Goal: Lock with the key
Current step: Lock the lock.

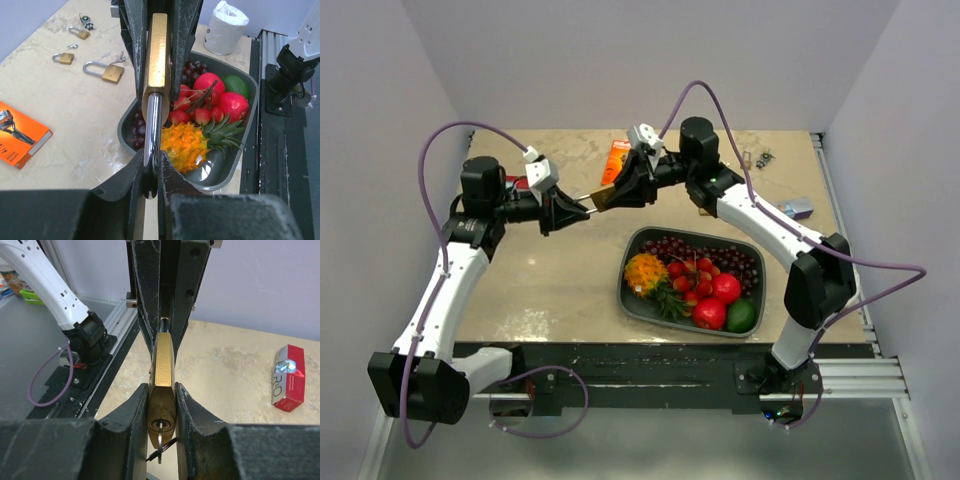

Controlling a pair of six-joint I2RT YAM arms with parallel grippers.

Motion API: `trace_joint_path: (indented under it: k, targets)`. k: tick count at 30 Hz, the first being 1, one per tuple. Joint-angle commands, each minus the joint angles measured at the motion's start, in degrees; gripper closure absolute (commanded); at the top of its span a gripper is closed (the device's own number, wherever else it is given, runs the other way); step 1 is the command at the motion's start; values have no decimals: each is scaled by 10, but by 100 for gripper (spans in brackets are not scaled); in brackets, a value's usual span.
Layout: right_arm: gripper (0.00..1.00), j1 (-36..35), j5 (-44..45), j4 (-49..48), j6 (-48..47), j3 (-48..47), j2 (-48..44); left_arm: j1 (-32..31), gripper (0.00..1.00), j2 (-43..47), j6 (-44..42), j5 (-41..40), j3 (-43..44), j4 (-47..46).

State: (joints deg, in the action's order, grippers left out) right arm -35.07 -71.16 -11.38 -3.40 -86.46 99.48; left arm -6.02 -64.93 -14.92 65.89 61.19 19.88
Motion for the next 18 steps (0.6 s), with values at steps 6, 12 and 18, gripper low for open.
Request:
trace_joint_path:
  k: [6, 12, 18]
  targets:
    - [100, -105, -90, -92, 51, -40, 38, -92, 100, -24, 145, 41, 14, -301]
    - [100, -109, -99, -76, 71, -43, 49, -92, 100, -22, 161, 26, 27, -317]
    - [100, -101, -98, 4, 30, -42, 66, -92, 100, -17, 186, 14, 44, -341]
